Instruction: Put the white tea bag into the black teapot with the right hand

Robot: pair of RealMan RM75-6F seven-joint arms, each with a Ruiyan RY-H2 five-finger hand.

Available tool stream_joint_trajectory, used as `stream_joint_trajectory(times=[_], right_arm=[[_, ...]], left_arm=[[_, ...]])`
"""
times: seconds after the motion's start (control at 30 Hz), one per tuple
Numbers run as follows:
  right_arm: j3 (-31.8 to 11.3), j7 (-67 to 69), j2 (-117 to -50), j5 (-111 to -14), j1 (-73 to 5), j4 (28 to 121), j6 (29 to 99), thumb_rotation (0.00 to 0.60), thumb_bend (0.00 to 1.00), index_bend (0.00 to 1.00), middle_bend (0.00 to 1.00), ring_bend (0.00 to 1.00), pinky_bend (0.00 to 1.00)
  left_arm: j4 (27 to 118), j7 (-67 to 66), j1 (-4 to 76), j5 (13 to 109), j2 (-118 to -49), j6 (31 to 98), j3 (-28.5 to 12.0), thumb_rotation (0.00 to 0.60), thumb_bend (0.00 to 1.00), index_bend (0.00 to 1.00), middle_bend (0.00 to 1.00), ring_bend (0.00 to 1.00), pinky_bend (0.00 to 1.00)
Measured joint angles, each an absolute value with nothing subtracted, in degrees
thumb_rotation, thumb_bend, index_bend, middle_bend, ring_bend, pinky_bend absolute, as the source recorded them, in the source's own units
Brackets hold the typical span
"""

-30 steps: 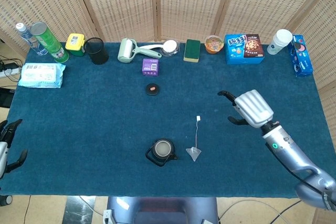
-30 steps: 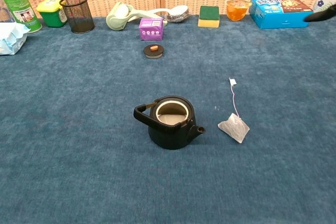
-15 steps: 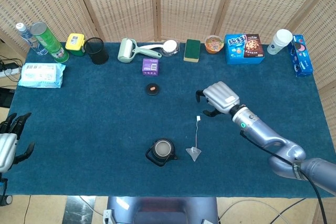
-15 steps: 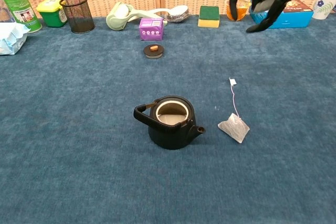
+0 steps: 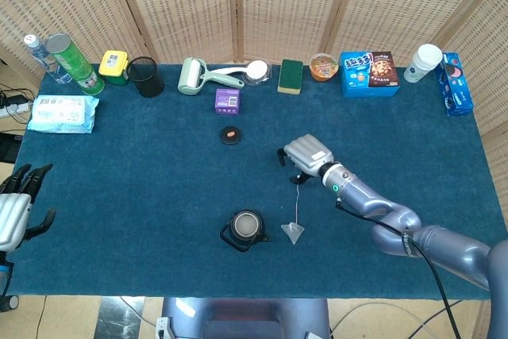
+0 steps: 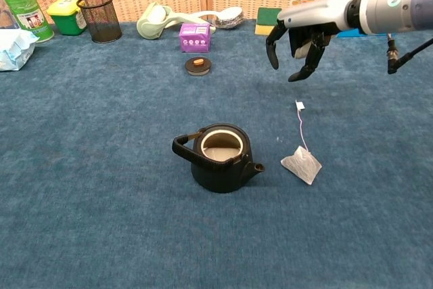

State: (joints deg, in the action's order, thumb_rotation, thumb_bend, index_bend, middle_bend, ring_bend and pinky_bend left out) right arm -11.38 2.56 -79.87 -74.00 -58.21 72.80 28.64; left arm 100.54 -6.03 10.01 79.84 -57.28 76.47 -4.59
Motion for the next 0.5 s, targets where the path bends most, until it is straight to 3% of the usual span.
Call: stream_joint_trajectory(times=[0.5], right_arm=[[-8.9, -3.5, -84.6, -65.7, -57.8, 67.1, 29.2, 0.600, 0.35, 0.41, 1.00, 1.00, 1.00]], left_arm=[[99.4, -4.7, 11.5, 79.4, -57.1, 75.0, -4.9, 0.600, 0.45, 0.03, 0.14, 0.00, 0.12]])
